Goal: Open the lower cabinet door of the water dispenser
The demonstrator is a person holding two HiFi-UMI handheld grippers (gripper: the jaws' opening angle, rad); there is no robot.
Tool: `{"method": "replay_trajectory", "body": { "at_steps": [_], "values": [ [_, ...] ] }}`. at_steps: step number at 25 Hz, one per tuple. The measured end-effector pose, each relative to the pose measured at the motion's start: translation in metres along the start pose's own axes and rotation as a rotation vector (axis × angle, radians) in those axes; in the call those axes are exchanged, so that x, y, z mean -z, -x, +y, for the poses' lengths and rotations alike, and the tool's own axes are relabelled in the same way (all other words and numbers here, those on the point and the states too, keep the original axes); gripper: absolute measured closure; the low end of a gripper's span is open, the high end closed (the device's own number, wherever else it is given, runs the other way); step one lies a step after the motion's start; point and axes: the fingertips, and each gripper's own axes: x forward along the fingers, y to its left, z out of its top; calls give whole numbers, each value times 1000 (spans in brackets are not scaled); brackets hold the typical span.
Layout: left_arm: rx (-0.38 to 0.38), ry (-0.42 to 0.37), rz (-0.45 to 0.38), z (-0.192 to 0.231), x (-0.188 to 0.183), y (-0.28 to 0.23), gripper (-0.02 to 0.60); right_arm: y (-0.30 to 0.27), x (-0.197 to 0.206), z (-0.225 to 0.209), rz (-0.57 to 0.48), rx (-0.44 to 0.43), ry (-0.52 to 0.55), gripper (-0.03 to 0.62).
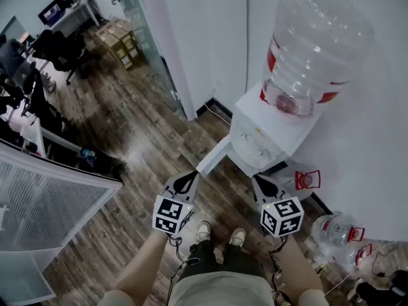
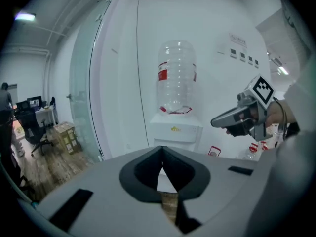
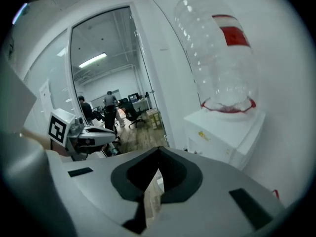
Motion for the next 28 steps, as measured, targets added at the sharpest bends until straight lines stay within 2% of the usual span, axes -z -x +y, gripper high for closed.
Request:
{"method": "replay_trajectory", "body": {
  "at_steps": [3, 7, 14, 19, 25, 28],
  "values": [
    [3, -64, -35, -6, -35, 13, 575, 38, -43, 7, -76, -6, 60, 588],
    [-6, -89, -95, -8, -86, 40, 575, 84, -97, 21, -185, 6, 146, 588],
    [-32, -112, -303, -37, -168, 91, 575, 152, -160, 52, -350, -23, 248, 588],
    [-6, -141, -367, -57, -207, 124, 575, 196, -196, 80, -442, 8, 354, 588],
    [-4, -154, -426, -69, -246, 154, 575, 233, -220, 101, -518, 4, 389, 588],
    [0, -157, -434, -75, -258, 169, 575, 251, -232, 104, -550, 35, 389, 588]
  ]
}}
